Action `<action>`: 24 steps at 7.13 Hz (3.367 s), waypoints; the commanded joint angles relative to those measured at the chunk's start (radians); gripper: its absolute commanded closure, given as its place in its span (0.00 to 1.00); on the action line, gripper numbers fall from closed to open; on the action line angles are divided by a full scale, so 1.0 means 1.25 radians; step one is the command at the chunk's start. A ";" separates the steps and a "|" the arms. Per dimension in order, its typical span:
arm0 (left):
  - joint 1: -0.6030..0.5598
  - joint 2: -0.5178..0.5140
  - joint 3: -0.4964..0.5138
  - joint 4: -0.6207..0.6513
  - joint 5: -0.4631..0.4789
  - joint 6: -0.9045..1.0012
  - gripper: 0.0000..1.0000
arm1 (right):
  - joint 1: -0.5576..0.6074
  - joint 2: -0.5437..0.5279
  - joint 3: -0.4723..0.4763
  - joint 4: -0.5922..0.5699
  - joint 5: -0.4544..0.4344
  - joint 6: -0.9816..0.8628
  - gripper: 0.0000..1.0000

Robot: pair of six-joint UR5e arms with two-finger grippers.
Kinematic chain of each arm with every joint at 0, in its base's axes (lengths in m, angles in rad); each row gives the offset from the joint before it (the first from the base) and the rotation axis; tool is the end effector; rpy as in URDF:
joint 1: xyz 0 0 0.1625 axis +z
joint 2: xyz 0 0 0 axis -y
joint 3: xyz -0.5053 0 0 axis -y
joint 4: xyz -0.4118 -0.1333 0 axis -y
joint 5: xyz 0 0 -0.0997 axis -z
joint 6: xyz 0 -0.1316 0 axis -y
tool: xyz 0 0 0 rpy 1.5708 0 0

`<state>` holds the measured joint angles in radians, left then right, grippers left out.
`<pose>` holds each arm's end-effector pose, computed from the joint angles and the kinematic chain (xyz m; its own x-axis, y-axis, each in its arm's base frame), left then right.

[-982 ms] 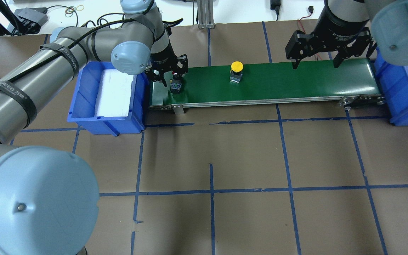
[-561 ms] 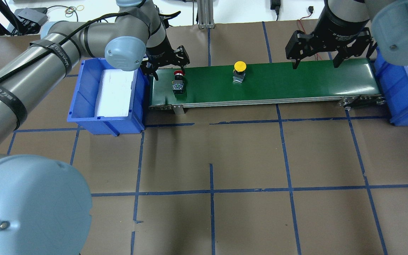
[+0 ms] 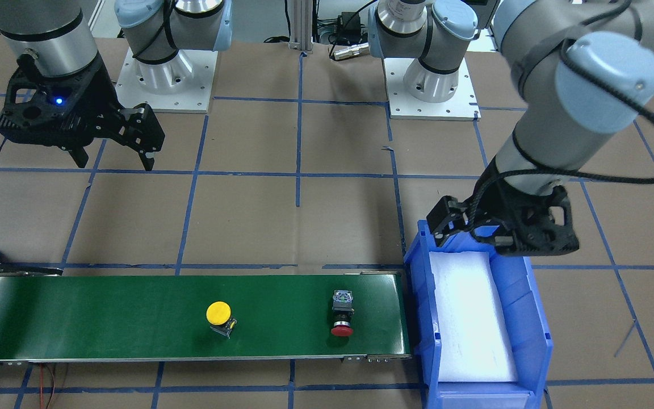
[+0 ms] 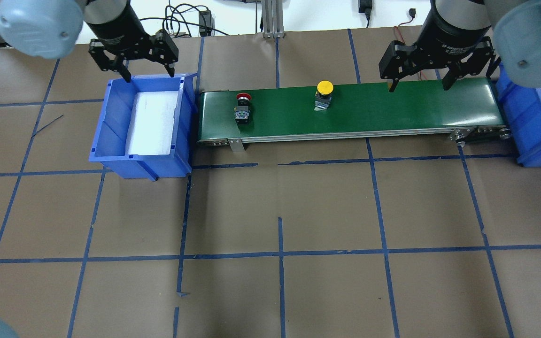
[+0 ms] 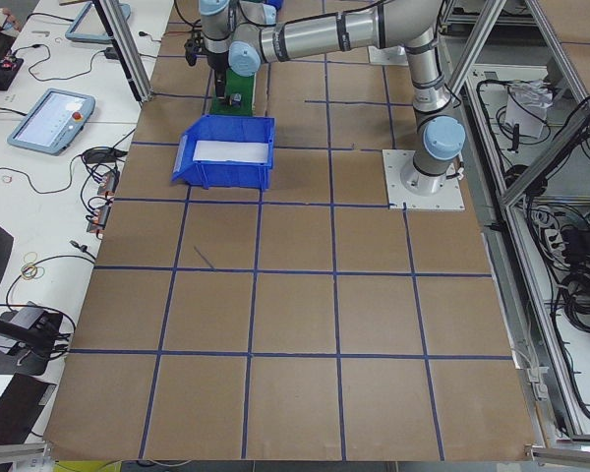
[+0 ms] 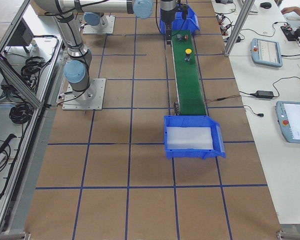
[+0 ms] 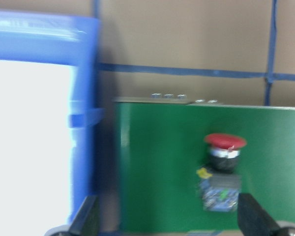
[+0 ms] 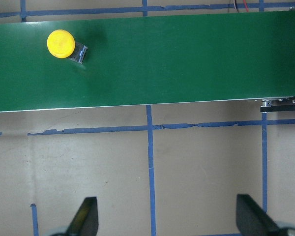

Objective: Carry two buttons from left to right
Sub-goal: 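Raise the left gripper and withdraw it above the empty bin, then move the right gripper over the conveyor toward the arriving yellow button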

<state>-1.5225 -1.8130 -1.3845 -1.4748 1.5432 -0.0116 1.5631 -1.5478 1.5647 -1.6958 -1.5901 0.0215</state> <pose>-0.1060 -0.6431 0.5026 -0.9979 -0.0587 0.0280 -0.0598 0.9974 -0.0398 0.1266 -0.5377 0.5407 -0.9994 0.0311 0.0169 0.0291 0.9937 -0.1083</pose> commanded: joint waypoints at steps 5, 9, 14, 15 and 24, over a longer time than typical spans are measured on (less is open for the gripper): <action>0.055 0.136 -0.002 -0.100 0.042 0.054 0.00 | 0.000 0.001 0.000 -0.001 -0.003 0.000 0.00; 0.066 0.170 -0.015 -0.100 -0.020 0.116 0.00 | -0.027 0.030 -0.052 -0.009 0.012 -0.009 0.00; 0.067 0.173 -0.051 -0.098 -0.021 0.118 0.00 | -0.161 0.252 -0.234 0.017 0.012 -0.061 0.00; 0.066 0.172 -0.051 -0.096 -0.026 0.118 0.00 | -0.172 0.293 -0.225 -0.019 0.007 -0.064 0.00; -0.045 0.167 -0.051 -0.093 0.044 0.089 0.00 | -0.179 0.285 -0.026 -0.224 0.012 -0.538 0.00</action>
<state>-1.5102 -1.6021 -1.4477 -1.5982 1.5426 0.1172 1.3400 -1.1875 1.5293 -1.9736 -1.5757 -0.6547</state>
